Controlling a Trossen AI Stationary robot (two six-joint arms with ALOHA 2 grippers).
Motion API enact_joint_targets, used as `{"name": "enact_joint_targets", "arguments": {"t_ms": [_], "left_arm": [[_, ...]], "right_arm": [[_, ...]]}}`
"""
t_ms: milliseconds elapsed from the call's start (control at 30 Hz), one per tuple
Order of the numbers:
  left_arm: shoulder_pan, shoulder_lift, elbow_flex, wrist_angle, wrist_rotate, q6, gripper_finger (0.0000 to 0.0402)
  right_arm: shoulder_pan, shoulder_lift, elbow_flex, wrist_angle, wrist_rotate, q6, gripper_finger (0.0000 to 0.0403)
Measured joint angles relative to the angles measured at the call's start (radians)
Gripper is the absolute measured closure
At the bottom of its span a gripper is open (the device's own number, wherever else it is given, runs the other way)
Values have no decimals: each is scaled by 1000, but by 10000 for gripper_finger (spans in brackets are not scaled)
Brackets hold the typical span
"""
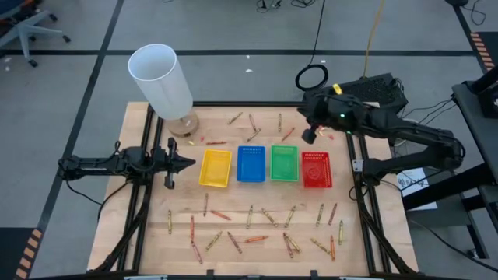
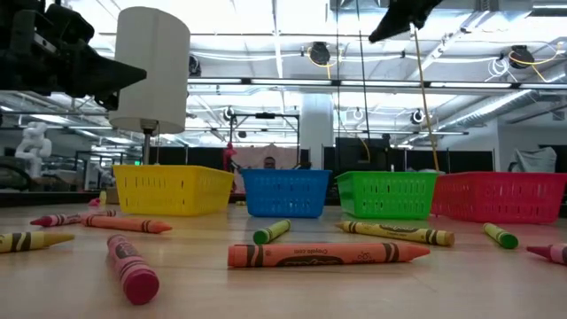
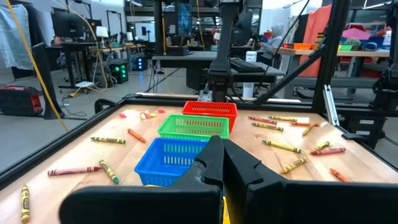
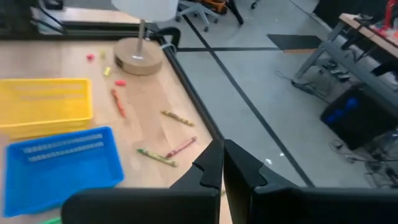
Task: Sort crayons
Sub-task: Put the green crayon into the yellow bin
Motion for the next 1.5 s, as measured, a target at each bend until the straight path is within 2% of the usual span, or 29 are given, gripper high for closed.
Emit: {"name": "enact_joint_targets", "arguments": {"t_ms": [133, 300, 367, 500, 567, 667, 833, 933, 1133, 1300, 1500], "left_arm": [[0, 0, 0, 5, -39, 0, 402], [0, 0, 0, 9, -84, 0, 402], [0, 0, 0, 13, -105, 0, 402], [0, 0, 0, 18, -138, 0, 402], [0, 0, 0, 20, -155, 0, 402], [0, 0, 0, 22, -181, 1, 402], [0, 0, 0, 24, -203, 7, 402], [0, 0, 0, 25, -205, 7, 402], [0, 0, 0, 25, -206, 8, 402], [0, 0, 0, 28, -225, 8, 402], [0, 0, 0, 29, -227, 8, 401]], "right_arm": [[-48, 76, -39, 89, -5, -24, 403], [-134, 202, -39, 152, -5, -108, 403], [-182, 254, -27, 167, -7, -91, 403], [-280, 358, 54, 142, -17, -24, 403], [-325, 410, 109, 115, -67, 1, 403], [-377, 491, 205, 35, -153, 38, 403], [-429, 636, 367, -138, -187, 149, 402], [-447, 718, 430, -224, -187, 215, 393], [-435, 817, 440, -238, -199, 285, 361], [-389, 858, 440, -255, -210, 369, 330], [-349, 899, 440, -277, -156, 478, 300]]}}
